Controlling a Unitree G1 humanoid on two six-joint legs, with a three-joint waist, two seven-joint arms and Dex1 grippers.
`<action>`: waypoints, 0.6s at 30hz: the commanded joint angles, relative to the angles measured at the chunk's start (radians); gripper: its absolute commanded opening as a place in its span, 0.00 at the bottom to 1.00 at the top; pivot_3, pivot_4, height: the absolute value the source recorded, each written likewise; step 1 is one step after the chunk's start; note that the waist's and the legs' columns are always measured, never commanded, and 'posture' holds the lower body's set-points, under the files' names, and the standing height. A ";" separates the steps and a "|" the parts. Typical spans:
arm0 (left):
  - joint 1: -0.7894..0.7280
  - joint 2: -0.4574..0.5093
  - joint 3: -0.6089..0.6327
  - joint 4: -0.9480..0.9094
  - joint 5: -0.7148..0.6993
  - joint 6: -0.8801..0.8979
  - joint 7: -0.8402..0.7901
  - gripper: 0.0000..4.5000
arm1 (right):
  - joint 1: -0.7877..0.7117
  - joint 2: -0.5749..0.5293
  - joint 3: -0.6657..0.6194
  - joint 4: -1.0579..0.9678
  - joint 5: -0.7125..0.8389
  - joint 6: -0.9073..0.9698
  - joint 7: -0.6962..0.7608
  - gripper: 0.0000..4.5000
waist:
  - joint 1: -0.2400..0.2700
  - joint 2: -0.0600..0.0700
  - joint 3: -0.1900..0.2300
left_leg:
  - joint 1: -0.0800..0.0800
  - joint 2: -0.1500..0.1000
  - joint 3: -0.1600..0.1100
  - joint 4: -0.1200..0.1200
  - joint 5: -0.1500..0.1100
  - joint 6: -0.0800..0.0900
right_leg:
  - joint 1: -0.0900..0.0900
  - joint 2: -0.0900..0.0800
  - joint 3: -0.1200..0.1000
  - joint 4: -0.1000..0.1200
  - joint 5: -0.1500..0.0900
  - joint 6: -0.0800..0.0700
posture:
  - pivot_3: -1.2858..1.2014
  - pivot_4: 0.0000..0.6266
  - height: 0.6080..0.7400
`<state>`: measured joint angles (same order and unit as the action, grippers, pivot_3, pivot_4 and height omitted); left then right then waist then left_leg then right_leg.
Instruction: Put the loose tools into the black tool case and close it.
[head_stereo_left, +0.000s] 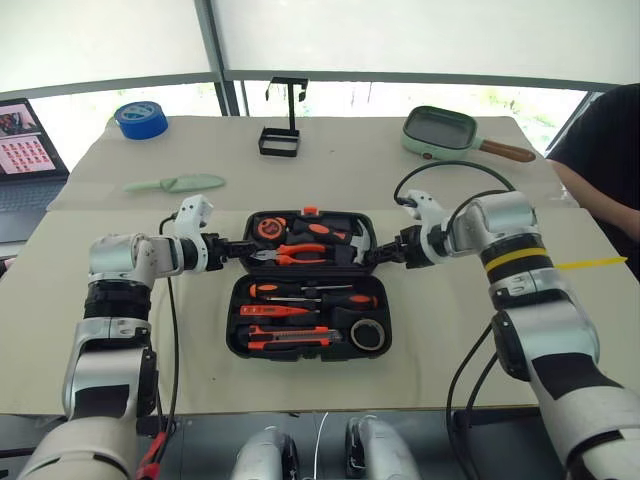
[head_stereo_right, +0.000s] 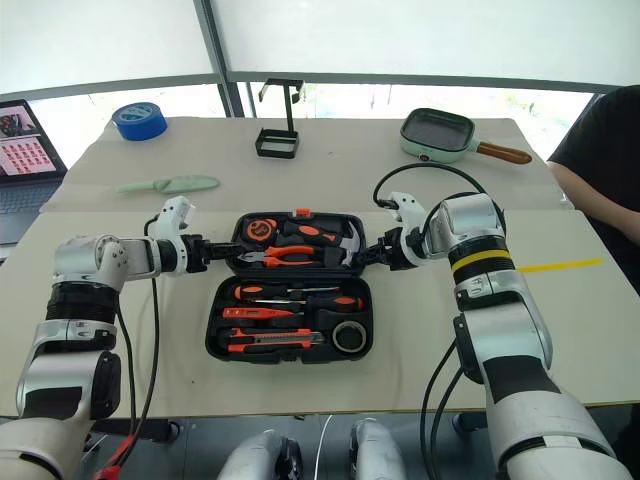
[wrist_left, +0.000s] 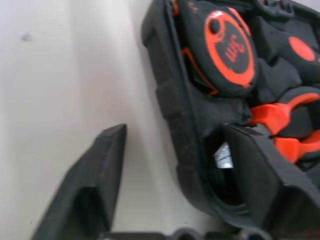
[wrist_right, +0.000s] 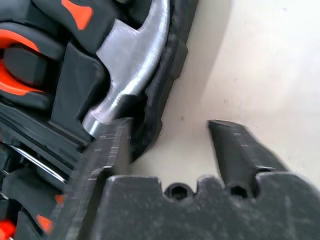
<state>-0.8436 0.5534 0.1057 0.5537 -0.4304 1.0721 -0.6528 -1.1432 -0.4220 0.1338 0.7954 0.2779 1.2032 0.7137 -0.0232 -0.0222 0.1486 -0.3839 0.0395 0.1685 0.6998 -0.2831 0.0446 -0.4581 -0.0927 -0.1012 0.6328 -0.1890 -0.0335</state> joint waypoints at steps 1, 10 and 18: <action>0.013 0.008 -0.002 0.005 0.026 -0.019 0.007 0.38 | -0.008 0.003 -0.038 0.028 -0.023 -0.039 -0.040 0.23 | -0.001 0.000 0.000 | 0.000 0.000 0.000 0.000 0.000 0.000 | 0.000 0.000 0.000 0.000 0.000 0.000 | 0.52 0.24 1.00; 0.145 -0.067 0.215 -0.175 -0.122 -0.243 -0.057 0.01 | 0.177 0.001 -0.187 -0.339 0.090 -0.338 0.070 0.00 | 0.000 0.000 0.000 | 0.002 -0.002 0.000 0.000 0.000 -0.009 | -0.001 -0.005 0.004 0.007 0.000 0.000 | 0.52 0.24 1.00; 0.430 -0.114 0.311 -0.441 -0.146 -0.636 -0.173 0.01 | 0.541 -0.026 -0.161 -0.756 0.008 -0.844 0.129 0.00 | -0.012 0.000 0.001 | -0.006 -0.002 0.000 -0.006 0.005 -0.003 | -0.008 0.000 0.002 0.006 0.000 0.000 | 0.52 0.24 1.00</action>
<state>-0.4251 0.4484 0.3405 0.1847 -0.5512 0.5864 -0.7979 -0.6325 -0.4298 -0.0145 0.1660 0.3094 0.5832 0.7897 -0.0350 -0.0224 0.1494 -0.3902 0.0374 0.1683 0.6925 -0.2784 0.0417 -0.4663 -0.0929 -0.0995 0.6343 -0.1889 -0.0337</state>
